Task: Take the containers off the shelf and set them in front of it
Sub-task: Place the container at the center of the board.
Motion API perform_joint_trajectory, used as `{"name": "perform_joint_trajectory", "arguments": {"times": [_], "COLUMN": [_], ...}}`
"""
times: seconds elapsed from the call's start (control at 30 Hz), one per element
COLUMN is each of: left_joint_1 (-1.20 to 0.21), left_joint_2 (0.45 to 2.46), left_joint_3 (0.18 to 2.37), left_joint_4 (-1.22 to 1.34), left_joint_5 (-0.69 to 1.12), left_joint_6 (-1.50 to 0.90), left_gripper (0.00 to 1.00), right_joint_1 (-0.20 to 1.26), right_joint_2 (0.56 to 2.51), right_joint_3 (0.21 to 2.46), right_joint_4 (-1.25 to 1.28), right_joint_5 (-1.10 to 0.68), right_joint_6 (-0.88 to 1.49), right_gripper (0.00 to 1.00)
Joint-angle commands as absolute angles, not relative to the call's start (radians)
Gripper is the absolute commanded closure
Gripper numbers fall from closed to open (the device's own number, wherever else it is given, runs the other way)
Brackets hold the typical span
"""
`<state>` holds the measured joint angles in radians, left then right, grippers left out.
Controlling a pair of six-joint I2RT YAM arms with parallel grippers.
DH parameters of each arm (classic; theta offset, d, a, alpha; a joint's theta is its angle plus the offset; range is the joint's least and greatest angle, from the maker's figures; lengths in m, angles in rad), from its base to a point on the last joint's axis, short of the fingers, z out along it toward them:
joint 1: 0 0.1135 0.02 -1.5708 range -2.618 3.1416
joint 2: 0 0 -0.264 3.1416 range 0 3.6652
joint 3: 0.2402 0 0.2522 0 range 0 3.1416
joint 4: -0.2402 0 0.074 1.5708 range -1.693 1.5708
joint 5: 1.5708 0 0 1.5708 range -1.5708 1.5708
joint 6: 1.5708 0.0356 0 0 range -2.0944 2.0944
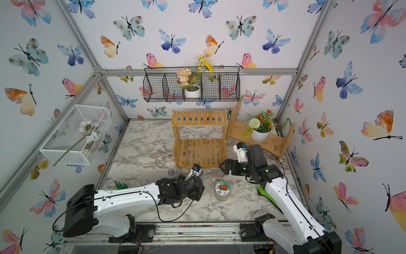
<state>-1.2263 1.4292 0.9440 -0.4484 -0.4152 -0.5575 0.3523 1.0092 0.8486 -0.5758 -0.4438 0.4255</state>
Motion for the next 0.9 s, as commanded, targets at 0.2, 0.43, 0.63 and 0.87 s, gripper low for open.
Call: {"name": "perform_joint_trajectory", "arguments": {"times": [0.2,0.43,0.63,0.87], "left_joint_1": [-1.229,-1.229,-1.229,-1.229], "left_joint_2": [1.480,1.515,1.517,1.516], "left_joint_3": [0.916,0.910,0.910,0.924], "left_joint_4": [-0.382,-0.371,-0.364,-0.381], "left_joint_5": [-0.439,-0.443,-0.452,-0.460], "left_joint_6": [-0.551,-0.561,-0.564,-0.562], "left_gripper": [0.29,0.27,0.17,0.01], "right_joint_1": [0.348,0.348,0.348,0.348], "right_joint_2": [0.977,0.973,0.968,0.969], "right_joint_3": [0.836,0.839,0.835,0.833], "right_joint_4": [-0.619,-0.628,-0.632,-0.632], "right_joint_5": [-0.445,-0.445,-0.448,-0.450], "right_joint_6": [0.417,0.413,0.411,0.408], "right_gripper": [0.02,0.02,0.02,0.02]}}
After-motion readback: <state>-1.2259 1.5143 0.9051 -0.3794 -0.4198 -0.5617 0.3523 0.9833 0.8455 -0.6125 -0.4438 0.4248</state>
